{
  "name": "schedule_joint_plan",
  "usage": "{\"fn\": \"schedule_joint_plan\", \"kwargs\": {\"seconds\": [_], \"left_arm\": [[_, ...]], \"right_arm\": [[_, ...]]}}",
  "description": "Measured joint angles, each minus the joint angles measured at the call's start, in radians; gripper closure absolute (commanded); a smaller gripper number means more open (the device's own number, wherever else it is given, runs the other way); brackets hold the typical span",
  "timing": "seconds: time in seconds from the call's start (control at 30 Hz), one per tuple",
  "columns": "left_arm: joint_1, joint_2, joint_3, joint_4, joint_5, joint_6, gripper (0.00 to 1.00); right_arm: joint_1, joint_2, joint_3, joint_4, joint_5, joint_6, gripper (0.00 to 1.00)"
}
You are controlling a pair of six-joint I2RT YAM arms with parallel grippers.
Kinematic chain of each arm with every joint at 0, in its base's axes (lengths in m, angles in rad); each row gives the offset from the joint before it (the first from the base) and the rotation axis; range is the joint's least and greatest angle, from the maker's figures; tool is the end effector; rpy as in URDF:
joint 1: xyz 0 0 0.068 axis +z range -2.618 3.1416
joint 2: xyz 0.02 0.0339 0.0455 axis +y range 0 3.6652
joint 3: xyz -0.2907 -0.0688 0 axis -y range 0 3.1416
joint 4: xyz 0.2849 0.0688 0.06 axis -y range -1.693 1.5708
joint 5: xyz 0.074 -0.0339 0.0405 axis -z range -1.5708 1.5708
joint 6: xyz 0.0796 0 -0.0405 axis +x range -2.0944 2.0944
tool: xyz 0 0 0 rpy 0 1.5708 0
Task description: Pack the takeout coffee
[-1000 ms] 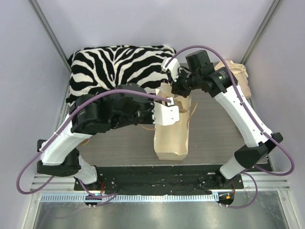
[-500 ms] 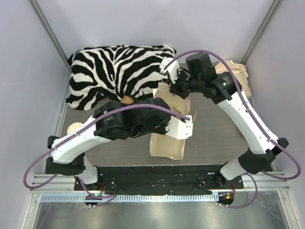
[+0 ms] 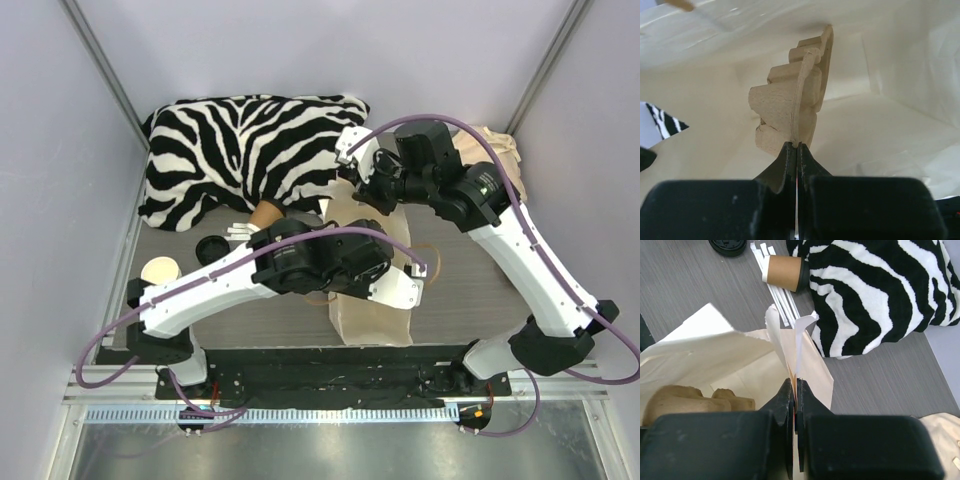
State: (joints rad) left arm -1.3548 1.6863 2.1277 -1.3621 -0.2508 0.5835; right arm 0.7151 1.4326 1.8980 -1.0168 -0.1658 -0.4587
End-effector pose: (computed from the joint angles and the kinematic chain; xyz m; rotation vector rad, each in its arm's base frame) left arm 0.1001 -0.3639 0.4579 1.9604 1.4721 -0.0244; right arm 0.2462 0.2312 0.5030 -1.2613 1.7179 0.3276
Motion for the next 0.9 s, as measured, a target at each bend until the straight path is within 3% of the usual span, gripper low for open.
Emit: {"fn": "schedule_joint_plan", "kwargs": {"seconds": [0.53, 0.9], "left_arm": [[0.145, 0.113, -0.057, 0.0, 0.163, -0.034, 1.0], [0.211, 0.172, -0.049, -0.003, 0.241, 0.003, 1.0]], "right_arm": [[0.011, -0.002, -0.093, 0.066, 0.119, 0.096, 0.99], [-0.006, -0.009, -0.156, 0.096, 0.106, 0.103, 0.99]]}}
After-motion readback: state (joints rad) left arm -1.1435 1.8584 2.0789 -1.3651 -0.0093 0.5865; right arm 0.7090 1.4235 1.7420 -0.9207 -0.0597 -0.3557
